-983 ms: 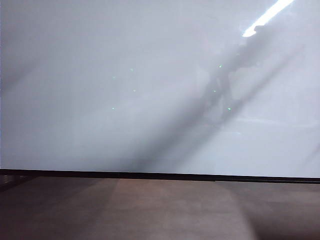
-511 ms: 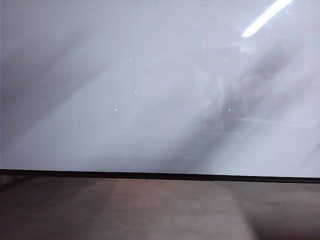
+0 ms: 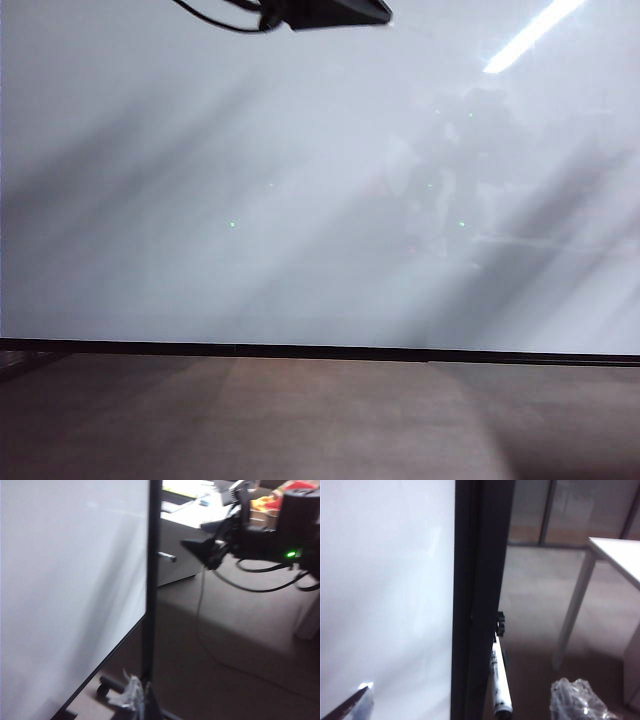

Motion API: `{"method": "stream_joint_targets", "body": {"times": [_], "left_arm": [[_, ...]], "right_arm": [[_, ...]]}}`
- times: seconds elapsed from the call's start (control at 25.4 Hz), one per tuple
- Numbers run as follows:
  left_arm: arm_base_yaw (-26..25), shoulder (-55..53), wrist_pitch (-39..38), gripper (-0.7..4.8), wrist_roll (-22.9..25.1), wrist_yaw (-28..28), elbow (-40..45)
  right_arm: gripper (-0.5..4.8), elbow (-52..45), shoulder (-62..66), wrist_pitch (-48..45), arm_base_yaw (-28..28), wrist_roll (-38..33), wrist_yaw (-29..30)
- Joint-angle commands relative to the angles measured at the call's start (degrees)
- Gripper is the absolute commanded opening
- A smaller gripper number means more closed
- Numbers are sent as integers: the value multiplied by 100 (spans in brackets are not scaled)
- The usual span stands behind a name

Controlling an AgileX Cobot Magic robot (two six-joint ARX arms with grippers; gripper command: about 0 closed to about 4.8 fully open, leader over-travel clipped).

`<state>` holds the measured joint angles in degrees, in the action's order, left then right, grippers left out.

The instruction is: Reach to the right to find the marker pen, pick it up, and write the number 1 on the whiteboard.

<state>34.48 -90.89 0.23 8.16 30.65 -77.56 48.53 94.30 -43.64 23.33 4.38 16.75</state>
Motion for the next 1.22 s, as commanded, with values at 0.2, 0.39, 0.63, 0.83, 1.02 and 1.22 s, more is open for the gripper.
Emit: {"method": "stream_joint_targets", "body": {"times": [0.2,0.39,0.63,0.83,1.02,1.22], "left_arm": [[98,-428,739,-5,42,-496,-26],[98,-468,763,-5,48,-496,-26],[101,-470,758,-5,256,-501,-26],[101,-498,752,-5,256,-501,-26],[87,-603,710,-5,256,-535,-26],[87,-658,638,-5,256,-535,-26]], "right_arm": [[479,151,1405,-1714,345,-225,393],[479,684,2162,-2105,442,-389,898],[475,1346,2717,-2070,481,-7,1038],[423,1722,3008,-1910,479,-55,1207],[358,1784,3099,-1923,415,-136,1038],[291,1786,3126,-1917,409,-136,986]]}}
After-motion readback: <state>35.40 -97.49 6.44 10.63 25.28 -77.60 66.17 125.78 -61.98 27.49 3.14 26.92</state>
